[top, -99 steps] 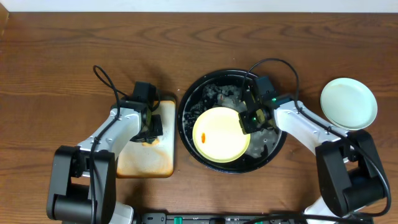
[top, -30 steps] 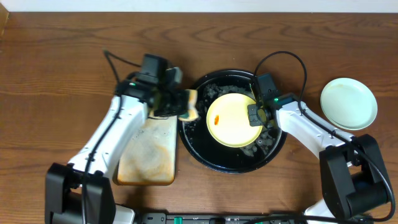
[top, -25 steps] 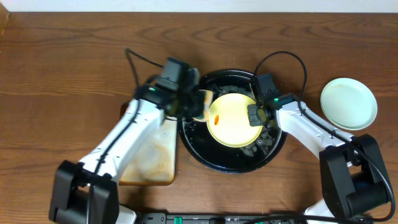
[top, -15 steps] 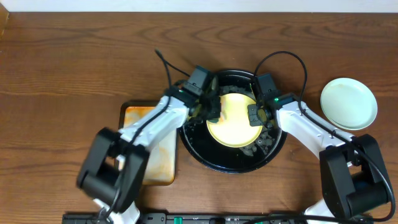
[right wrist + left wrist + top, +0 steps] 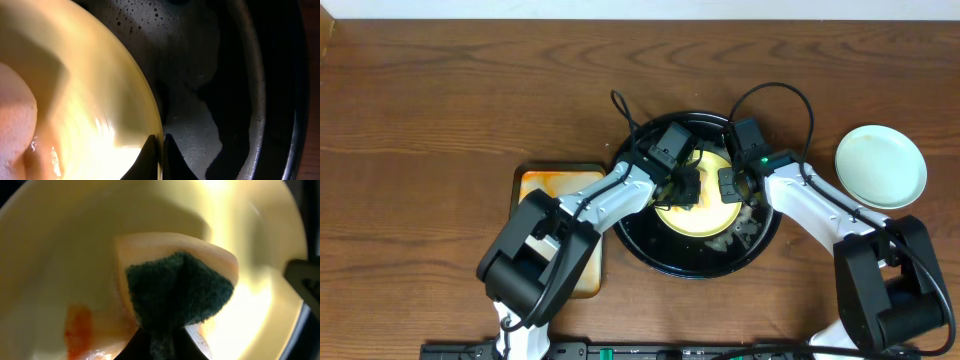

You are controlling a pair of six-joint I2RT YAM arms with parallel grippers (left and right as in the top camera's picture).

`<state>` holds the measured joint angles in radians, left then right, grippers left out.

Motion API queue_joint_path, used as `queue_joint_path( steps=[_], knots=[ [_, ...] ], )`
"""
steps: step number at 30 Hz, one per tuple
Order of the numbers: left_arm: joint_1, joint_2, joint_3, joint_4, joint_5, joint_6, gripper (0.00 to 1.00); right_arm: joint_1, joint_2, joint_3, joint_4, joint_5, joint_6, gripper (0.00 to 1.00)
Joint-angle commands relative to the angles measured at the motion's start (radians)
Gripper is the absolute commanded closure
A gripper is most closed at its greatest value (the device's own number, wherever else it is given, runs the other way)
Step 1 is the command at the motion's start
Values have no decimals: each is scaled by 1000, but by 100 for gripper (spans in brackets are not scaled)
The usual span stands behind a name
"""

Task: Clean dirty plates on tray and stack at the side
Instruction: 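Scrub the yellow plate with the sponge in the left gripper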

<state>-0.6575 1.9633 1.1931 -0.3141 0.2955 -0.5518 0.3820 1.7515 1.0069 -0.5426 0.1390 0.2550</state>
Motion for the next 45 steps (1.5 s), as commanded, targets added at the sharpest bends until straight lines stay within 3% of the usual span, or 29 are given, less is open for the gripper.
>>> queue_joint_path(
  steps=[1, 14, 26, 32, 39, 45],
  knots=[
    [7, 81, -16, -62, -198, -11, 87, -8, -16, 12, -1, 13, -9, 99],
    [7, 83, 50, -219, -519, 28, 88, -8, -16, 12, -14, 14, -8, 99],
    [7, 83, 238, -435, -582, 26, 88, -8, -16, 12, -41, 19, 3, 99],
    [11, 83, 343, -565, -704, 20, 87, -8, -16, 12, -49, 30, 3, 99],
    [34, 74, 367, -624, -696, -34, 87, -8, -16, 12, -49, 30, 3, 99],
    [69, -19, 367, -624, -567, -34, 91, -8, -17, 12, -48, 49, 0, 99]
  ],
)
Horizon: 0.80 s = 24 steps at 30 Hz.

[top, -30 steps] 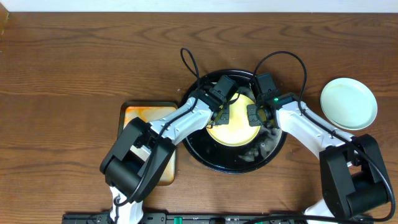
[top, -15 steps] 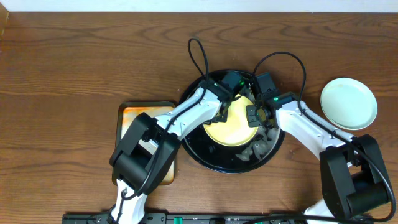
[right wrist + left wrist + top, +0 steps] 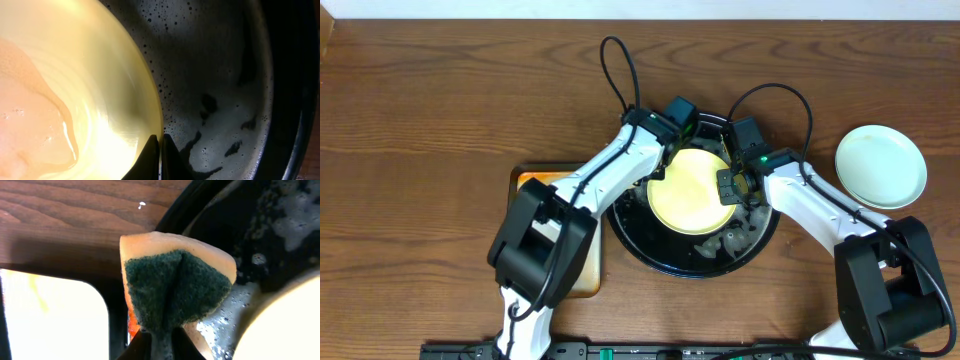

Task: Clean dirty plates on tray and stack at the side
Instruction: 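Scrub the yellow plate with the sponge in the left gripper, then return the sponge to the soapy tray and release it with left gripper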

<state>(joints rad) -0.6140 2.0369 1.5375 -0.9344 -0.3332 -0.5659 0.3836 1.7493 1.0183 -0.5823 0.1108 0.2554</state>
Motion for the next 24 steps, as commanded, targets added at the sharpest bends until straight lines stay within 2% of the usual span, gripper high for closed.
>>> queue_joint_path(
  steps=[1, 6, 14, 20, 21, 23, 24],
  knots=[
    [37, -119, 23, -6, 90, -19, 91, -10, -16, 1, -7, 76, -3, 99],
    [124, -277, 23, -66, 225, -19, 91, -10, -48, 6, -1, 76, -10, 99],
    [329, -513, -15, -261, 229, 36, 91, -10, -190, 14, 26, 72, -134, 99],
    [403, -595, -174, -260, 229, 57, 90, -10, -241, 14, -14, 33, -140, 99],
    [405, -598, -209, -249, 229, 57, 90, -10, -237, 14, -26, 13, -140, 90],
    [406, -599, -277, -214, 229, 67, 90, -11, -222, 14, -42, -11, -140, 59],
    [406, -599, -307, -195, 229, 69, 90, -12, -211, 14, -43, -15, -140, 53]
  ],
)
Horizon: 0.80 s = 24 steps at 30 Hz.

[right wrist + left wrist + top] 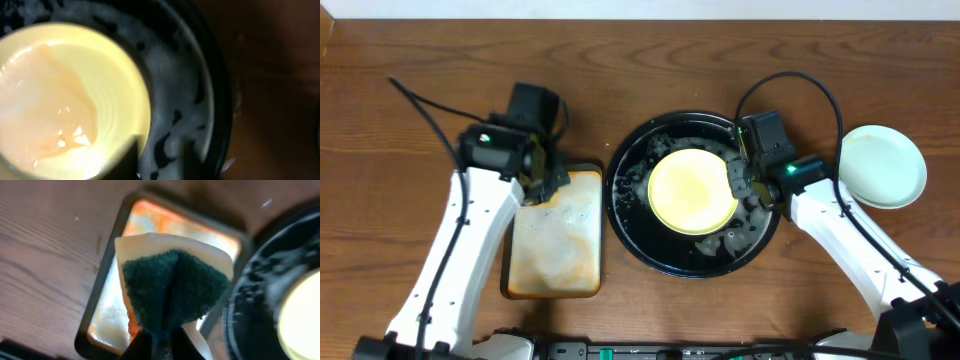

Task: Clean dirty plates on tray and stack at the side
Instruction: 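Return the sponge to the soapy tray and release it with left gripper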

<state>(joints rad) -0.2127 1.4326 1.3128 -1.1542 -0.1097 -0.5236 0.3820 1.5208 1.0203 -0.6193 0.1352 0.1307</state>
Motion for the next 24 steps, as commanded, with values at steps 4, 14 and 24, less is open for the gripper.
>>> queue_joint_path(
  steps=[4, 14, 24],
  knots=[
    [5, 6, -215, 143, 5, 42, 84, -35, 81, 12, -3, -95, -14, 51],
    [30, 6, -396, 332, 6, 71, 73, -145, 249, 12, 53, -332, -11, 75],
    [44, 6, -462, 431, 51, 86, 67, -140, 280, 12, 97, -323, 3, 90]
  ],
)
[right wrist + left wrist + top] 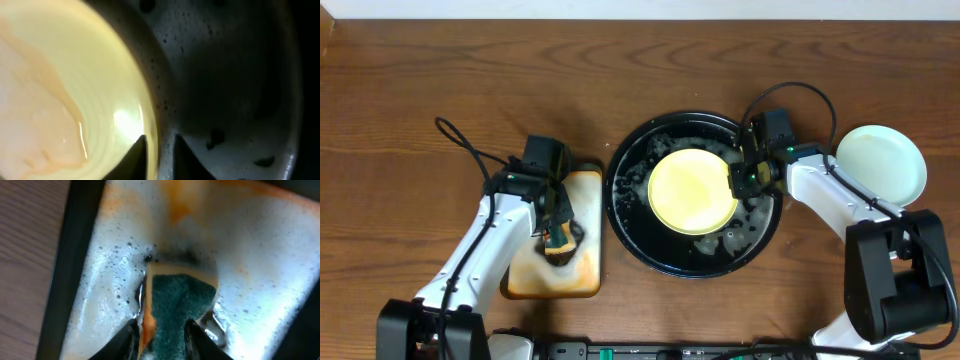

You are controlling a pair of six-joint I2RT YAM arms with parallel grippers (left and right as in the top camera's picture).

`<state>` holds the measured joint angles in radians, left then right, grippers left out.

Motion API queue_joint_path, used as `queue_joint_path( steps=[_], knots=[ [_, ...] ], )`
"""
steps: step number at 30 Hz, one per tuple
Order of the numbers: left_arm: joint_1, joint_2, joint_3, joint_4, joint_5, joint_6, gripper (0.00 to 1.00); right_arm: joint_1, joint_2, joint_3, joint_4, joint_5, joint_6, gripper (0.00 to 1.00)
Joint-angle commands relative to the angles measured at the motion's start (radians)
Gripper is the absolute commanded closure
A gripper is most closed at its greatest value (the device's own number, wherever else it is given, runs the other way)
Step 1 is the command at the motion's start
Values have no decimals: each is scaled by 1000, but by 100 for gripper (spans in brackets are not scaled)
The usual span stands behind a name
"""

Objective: Clean dirty plates on tray and stack at the side

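A yellow plate smeared with orange liquid lies in the round black tray of suds. My right gripper is at its right rim; in the right wrist view the gripper is open, one finger over the plate and one outside the rim. The green-and-orange sponge lies flat in the foamy rectangular dish. My left gripper is open on either side of the sponge.
A clean pale green plate sits on the wooden table at the far right. The black tray's wet floor holds patches of foam. The rectangular dish stands just left of the black tray.
My left gripper was above the rectangular dish, shut on the folded sponge; now it is down in the dish and open, the sponge lying flat. My right gripper has come down around the plate's rim.
My left gripper pressed the sponge on the yellow plate while my right gripper pinched its rim. Then the sponge was at the tray's far left edge, then over the rectangular dish with the right gripper open and raised. Now the sponge lies in the dish.
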<state>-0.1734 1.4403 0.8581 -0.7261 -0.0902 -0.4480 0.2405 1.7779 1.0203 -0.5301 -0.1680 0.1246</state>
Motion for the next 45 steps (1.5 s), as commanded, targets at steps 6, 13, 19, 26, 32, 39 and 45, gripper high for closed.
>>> queue_joint_path(
  steps=[6, 13, 19, 26, 32, 39, 45],
  knots=[
    [5, -36, 40, 0, 158, 11, 65, 2, 69, 12, 19, -20, 21, 86],
    [5, -161, 63, -21, 160, 76, 37, -5, 22, 22, 22, 13, 20, 99],
    [5, -187, 63, -29, 158, 89, 21, 5, -139, 44, 15, 79, -39, 99],
    [5, -185, 63, -28, 158, 89, 18, 88, -275, 44, -10, 350, -45, 99],
    [5, -185, 63, -28, 158, 89, 16, 195, -284, 44, -13, 599, -96, 99],
    [5, -185, 63, -28, 158, 89, 15, 336, -284, 44, -6, 960, -102, 99],
    [5, -185, 63, -28, 158, 89, 15, 444, -284, 44, 8, 1152, -138, 99]
  ],
)
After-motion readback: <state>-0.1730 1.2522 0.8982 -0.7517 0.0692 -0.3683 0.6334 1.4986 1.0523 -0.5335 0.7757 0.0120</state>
